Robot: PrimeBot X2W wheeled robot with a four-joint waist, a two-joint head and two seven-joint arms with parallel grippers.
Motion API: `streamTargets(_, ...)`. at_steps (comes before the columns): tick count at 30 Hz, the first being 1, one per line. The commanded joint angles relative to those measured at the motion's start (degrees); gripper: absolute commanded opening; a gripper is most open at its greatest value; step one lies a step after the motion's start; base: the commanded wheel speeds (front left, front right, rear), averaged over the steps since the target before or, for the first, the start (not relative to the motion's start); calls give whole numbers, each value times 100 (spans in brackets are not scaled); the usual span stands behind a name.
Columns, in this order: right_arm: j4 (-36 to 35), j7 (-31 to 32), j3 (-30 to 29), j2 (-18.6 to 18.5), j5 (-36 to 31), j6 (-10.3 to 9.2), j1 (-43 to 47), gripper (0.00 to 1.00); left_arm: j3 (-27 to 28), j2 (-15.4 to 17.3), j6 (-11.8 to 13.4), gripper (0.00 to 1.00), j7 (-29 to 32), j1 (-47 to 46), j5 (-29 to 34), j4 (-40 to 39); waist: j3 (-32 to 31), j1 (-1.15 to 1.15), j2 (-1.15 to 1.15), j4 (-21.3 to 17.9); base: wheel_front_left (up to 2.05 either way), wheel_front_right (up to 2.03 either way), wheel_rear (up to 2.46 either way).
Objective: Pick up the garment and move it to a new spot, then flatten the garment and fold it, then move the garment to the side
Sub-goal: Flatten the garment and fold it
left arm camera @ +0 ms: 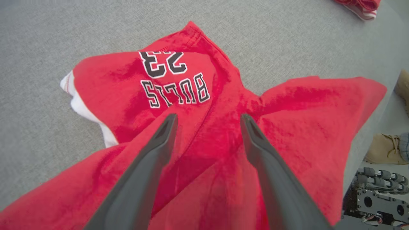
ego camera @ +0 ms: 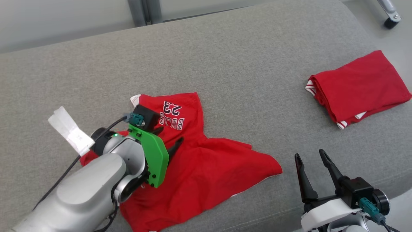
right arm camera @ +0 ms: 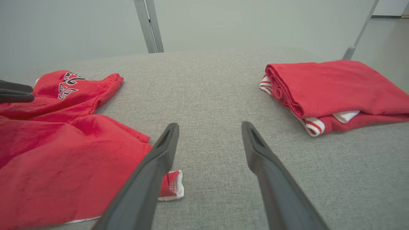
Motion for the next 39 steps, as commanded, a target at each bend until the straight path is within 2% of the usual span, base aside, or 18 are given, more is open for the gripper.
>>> streamTargets(1, -10, -15, -18, -10, 55, -8, -69, 100, -80, -108, -162, 100, 60, -232, 141, 309, 172, 0, 0, -244, 0, 0, 0)
streamTargets(4, -16, -16, -5, -10, 100, -8, -60, 100, -216, -276, -388, 100, 148, -427, 213, 725, 212, 0, 0, -358, 0, 0, 0)
streamTargets(8, -9, -16, 14, -10, 143, -8, -87, 100, -309, -425, -538, 100, 197, -533, 255, 1037, 243, 0, 0, -441, 0, 0, 0)
streamTargets(9, -7, -16, 13, -10, 165, -8, -95, 100, -340, -458, -555, 87, 218, -551, 265, 1138, 249, 0, 0, -461, 0, 0, 0)
streamTargets(10, -8, -16, 20, -10, 179, -8, -102, 100, -363, -488, -586, 38, 235, -571, 281, 1256, 258, 0, 0, -480, 0, 0, 0)
streamTargets(11, -9, -16, 22, -10, 187, -8, -107, 100, -384, -517, -594, 0, 232, -599, 316, 1367, 265, 0, 0, -493, 0, 0, 0)
streamTargets(15, -29, -16, -4, -10, 236, -8, -105, 100, -419, -590, -620, 0, 94, -671, 438, 1760, 280, 0, 0, -524, 0, 0, 0)
streamTargets(24, -5, -16, -25, -10, 252, -8, -118, 100, -257, -717, -478, 0, -681, -1057, 672, 2392, 305, 0, 0, -458, 0, 0, 0)
streamTargets(28, -4, -15, 31, -10, 267, -8, -178, 100, -323, -748, -496, 0, -993, -1271, 913, 2742, 347, 0, 0, -483, 0, 0, 0)
streamTargets(36, 18, -16, 38, -10, 297, -8, -254, 100, -622, -708, -789, 0, -1615, -1616, 1511, 3399, 470, 0, 0, -619, 0, 0, 0)
streamTargets(39, 37, -16, 22, -10, 320, -8, -244, 100, -638, -693, -817, 0, -1949, -1680, 1598, 3655, 500, 0, 0, -639, 0, 0, 0)
